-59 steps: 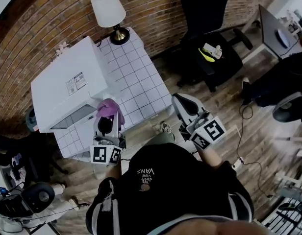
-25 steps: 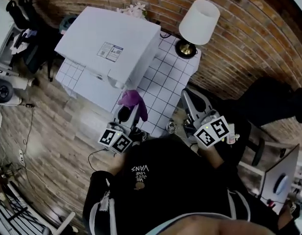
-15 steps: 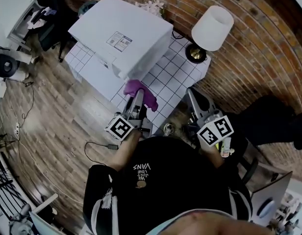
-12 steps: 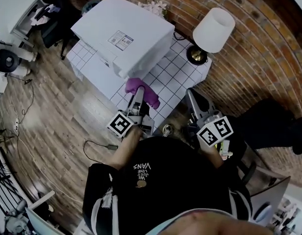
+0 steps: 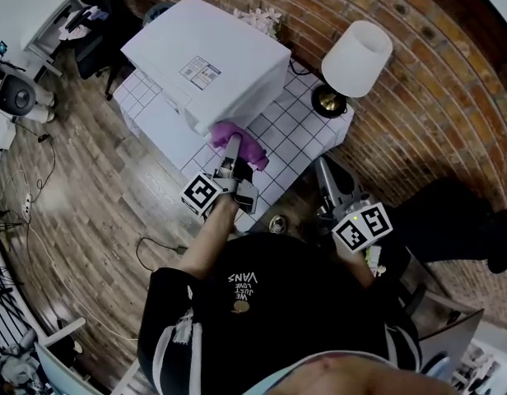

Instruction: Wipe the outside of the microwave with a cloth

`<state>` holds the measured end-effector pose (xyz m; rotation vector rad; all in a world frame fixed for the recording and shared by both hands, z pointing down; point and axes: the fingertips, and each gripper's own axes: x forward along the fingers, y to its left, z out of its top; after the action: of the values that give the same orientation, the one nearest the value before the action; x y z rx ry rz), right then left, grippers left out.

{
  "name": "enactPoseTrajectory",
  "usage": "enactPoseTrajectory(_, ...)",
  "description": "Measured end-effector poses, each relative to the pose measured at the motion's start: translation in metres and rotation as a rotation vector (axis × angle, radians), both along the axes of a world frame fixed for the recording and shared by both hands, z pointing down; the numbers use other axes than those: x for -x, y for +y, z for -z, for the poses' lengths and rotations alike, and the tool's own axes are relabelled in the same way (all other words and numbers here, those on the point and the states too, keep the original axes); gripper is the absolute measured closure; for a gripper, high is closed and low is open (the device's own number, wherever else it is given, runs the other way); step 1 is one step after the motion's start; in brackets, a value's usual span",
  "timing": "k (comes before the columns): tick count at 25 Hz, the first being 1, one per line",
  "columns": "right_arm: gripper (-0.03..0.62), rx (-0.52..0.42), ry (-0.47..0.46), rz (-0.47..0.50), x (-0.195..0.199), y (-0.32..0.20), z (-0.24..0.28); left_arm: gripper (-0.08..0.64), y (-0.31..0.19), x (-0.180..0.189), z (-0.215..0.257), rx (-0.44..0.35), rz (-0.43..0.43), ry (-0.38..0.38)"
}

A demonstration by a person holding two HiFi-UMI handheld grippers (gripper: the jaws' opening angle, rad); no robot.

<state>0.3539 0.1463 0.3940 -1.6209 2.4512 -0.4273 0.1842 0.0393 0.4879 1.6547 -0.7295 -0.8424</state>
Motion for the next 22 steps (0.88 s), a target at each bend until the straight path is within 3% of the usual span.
enactPoseTrajectory(11,0.588,0.013,0.016,-0.068,-0.059,0.008,-0.002,0.420,-0.051,-0.060,-0.016,-0.005,0.054,-0.018)
enactPoseTrajectory(22,0.588,0.047,0.036,-0.187,-0.127,0.026,-0.008,0.420,-0.121,-0.156,-0.015,-0.008,0.016,-0.009)
